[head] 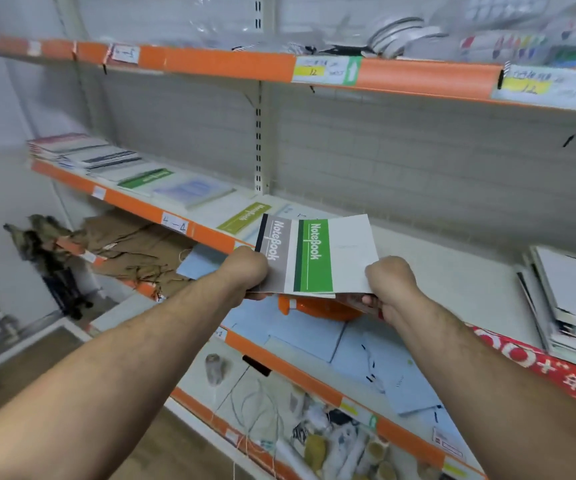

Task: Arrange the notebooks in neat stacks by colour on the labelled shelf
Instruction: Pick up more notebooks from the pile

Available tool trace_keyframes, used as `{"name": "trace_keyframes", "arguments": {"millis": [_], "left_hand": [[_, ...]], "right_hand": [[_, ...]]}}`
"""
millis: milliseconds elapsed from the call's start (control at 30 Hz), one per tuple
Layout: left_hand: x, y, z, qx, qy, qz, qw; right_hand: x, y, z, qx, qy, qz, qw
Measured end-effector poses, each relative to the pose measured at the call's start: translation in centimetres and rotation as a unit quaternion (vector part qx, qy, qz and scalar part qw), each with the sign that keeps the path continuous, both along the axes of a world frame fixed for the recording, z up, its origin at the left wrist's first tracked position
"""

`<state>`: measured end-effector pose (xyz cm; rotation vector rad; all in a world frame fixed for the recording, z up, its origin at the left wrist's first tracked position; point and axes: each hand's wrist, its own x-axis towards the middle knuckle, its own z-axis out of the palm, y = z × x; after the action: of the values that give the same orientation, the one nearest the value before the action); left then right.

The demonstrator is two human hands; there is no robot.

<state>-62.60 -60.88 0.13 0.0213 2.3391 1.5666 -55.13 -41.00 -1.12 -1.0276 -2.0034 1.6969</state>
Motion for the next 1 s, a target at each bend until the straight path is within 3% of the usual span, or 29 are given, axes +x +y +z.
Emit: {"name": "trace_keyframes", "arguments": {"millis": [667, 1000], "left_hand": [[-23.2, -26.4, -0.6, 0.031, 0.005, 0.117, 0.993], [-34.1, -32.0, -1.0, 0.014, -0.001, 0.154, 0.988]], "right_hand": [[-27.6, -25.5, -0.3, 0.011, 0.023, 0.113, 0.993], [-40.7, -30.9, -1.3, 0.031, 0.003, 0.165, 0.986]]}}
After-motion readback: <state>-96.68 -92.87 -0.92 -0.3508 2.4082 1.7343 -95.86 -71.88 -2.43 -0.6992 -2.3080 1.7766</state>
